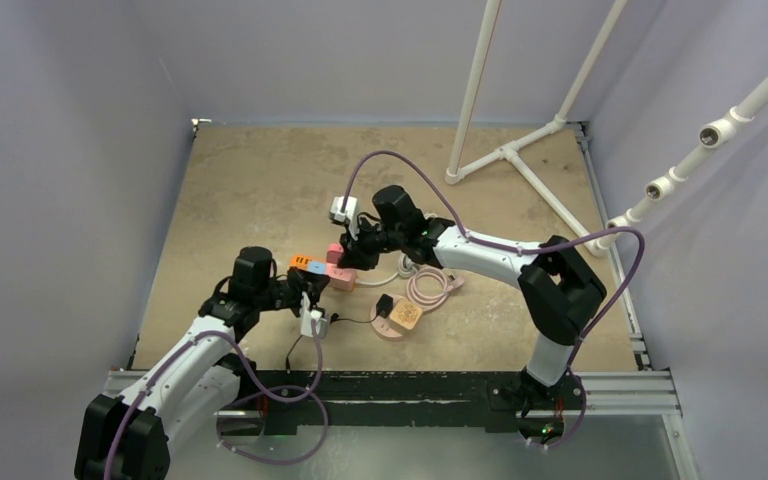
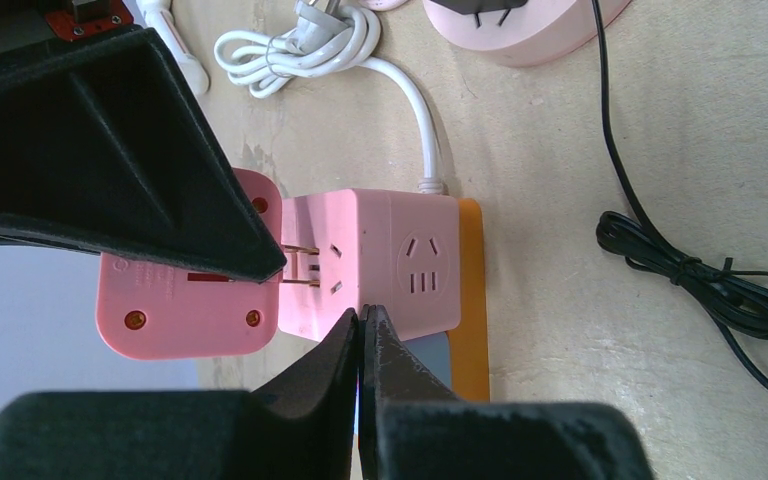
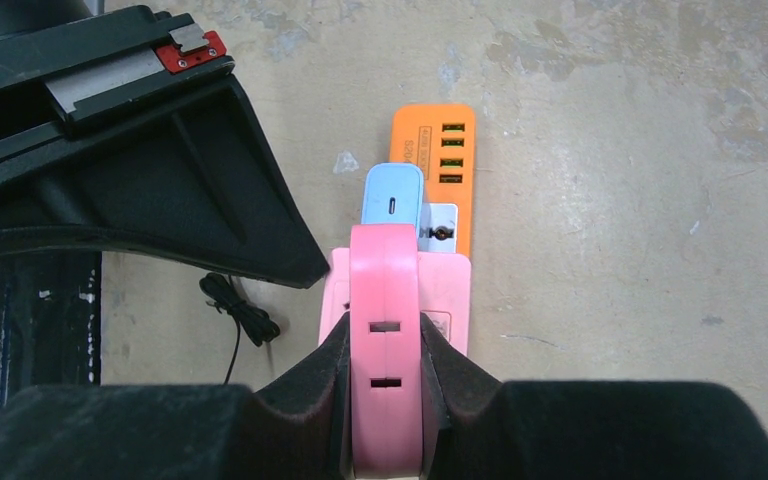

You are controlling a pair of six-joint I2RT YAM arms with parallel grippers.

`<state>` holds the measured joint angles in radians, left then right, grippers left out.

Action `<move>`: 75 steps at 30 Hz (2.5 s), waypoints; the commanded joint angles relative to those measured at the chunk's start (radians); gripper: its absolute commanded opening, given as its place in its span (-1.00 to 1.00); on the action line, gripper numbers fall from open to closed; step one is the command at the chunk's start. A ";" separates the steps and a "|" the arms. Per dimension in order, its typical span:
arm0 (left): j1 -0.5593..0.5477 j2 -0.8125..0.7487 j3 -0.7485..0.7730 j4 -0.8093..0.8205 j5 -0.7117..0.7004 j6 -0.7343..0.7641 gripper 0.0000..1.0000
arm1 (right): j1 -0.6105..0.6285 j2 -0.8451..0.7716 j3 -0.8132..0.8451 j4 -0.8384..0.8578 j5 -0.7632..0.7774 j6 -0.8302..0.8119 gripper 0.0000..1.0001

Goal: Insert the plug
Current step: Insert the plug into the socket.

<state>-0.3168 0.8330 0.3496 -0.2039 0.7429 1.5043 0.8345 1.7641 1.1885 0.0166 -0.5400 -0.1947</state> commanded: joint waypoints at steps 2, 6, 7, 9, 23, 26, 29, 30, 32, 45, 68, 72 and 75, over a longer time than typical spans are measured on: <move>-0.005 0.017 0.012 -0.078 -0.004 0.009 -1.00 | 0.021 -0.022 -0.009 -0.034 0.022 -0.006 -1.00; -0.005 0.021 0.015 -0.078 -0.002 0.009 -1.00 | 0.026 -0.025 -0.010 -0.042 0.031 -0.009 -1.00; -0.005 0.023 0.015 -0.079 -0.002 0.008 -1.00 | 0.027 -0.027 -0.012 -0.042 0.032 -0.009 -1.00; -0.005 0.025 0.016 -0.079 -0.002 0.008 -1.00 | 0.028 -0.031 -0.016 -0.042 0.034 -0.008 -1.00; -0.007 0.044 0.030 -0.081 -0.007 -0.005 -1.00 | 0.053 -0.040 -0.045 -0.031 0.058 -0.001 -1.00; -0.007 0.041 0.033 -0.086 -0.009 -0.002 -1.00 | 0.054 -0.039 -0.046 -0.030 0.063 -0.004 -1.00; -0.007 0.038 0.033 -0.097 -0.008 0.003 -1.00 | 0.053 -0.037 -0.043 -0.031 0.064 -0.008 -1.00; -0.007 0.036 0.033 -0.100 -0.007 0.007 -1.00 | 0.054 -0.035 -0.041 -0.031 0.064 -0.009 -1.00; -0.007 0.035 0.031 -0.107 -0.005 0.016 -1.00 | 0.054 -0.028 -0.036 -0.036 0.060 -0.013 -1.00; -0.007 0.035 0.026 -0.129 0.004 0.050 -1.00 | 0.053 0.019 -0.001 -0.086 0.066 -0.019 -1.00; -0.007 0.009 0.030 -0.112 0.006 0.051 -1.00 | 0.071 0.023 -0.015 -0.124 0.099 -0.027 -1.00; -0.007 -0.033 0.015 -0.053 0.012 0.042 -1.00 | 0.071 0.026 -0.015 -0.130 0.094 -0.031 -1.00; -0.007 -0.038 0.027 -0.054 0.025 0.046 -1.00 | 0.070 0.028 -0.014 -0.134 0.087 -0.031 -1.00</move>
<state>-0.3168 0.8078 0.3717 -0.2939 0.7280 1.5543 0.8791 1.7645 1.2030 -0.0216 -0.4541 -0.2138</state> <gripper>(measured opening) 0.003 0.230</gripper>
